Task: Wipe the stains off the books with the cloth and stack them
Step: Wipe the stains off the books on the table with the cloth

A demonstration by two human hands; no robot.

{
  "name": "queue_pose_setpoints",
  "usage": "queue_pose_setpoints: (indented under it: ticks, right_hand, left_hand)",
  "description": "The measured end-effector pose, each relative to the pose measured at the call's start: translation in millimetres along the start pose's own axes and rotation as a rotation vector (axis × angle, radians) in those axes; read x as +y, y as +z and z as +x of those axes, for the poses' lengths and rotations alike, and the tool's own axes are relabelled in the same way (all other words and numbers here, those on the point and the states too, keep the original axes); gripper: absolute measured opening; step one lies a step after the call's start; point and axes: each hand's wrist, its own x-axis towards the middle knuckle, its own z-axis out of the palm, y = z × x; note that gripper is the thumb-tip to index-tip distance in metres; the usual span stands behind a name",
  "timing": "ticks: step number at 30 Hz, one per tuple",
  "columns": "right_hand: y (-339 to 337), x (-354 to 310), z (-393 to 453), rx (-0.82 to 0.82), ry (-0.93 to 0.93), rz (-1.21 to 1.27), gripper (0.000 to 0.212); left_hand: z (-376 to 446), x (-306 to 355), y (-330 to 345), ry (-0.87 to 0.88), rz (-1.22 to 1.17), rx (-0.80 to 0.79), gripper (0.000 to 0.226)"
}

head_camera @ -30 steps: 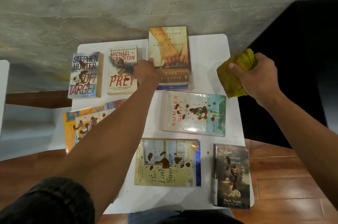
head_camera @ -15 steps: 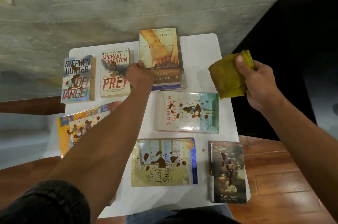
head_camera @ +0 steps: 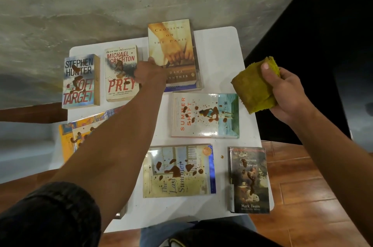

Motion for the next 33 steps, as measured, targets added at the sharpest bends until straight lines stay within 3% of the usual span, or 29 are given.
queue_pose_setpoints:
  ticks: [4, 8, 16, 18, 22, 25, 30, 33]
  right_hand:
    - [-0.8, 3.9, 2.4, -0.016, 0.004, -0.051, 0.036]
    - [2.0, 8.0, 2.8, -0.029, 0.014, -0.070, 0.042]
    - [3.4, 14.5, -2.9, -0.088, 0.049, -0.051, 0.035]
    - [0.6, 18.3, -4.2, -0.089, 0.046, -0.069, 0.036]
    - [-8.3, 33.3, -9.3, -0.090, 0.062, -0.125, 0.037]
    - [-12.3, 44.2, -13.5, -0.054, 0.016, -0.335, 0.035]
    - [-13.4, 57.7, -15.4, 0.034, -0.195, -1.012, 0.042]
    - [-11.9, 57.0, -20.1, -0.020, -0.253, -1.122, 0.020]
  left_hand:
    - [-4.4, -1.6, -3.7, 0.010, 0.016, -0.068, 0.043]
    - [-8.4, -5.2, -3.9, 0.038, 0.035, -0.088, 0.044]
    - [-18.1, -10.5, -0.2, 0.113, 0.049, 0.066, 0.039]
    - [-33.2, -16.9, -0.8, 0.255, 0.052, 0.148, 0.040]
    - [-65.9, -50.7, -3.7, 0.770, -0.063, 0.291, 0.031]
    - [-86.6, -84.7, -7.4, 0.862, -0.050, 0.208, 0.031]
    - [-103.4, -126.8, -19.2, 0.938, 0.075, 0.031, 0.030]
    - [-103.3, -139.4, -27.5, 0.959, 0.178, -0.067, 0.033]
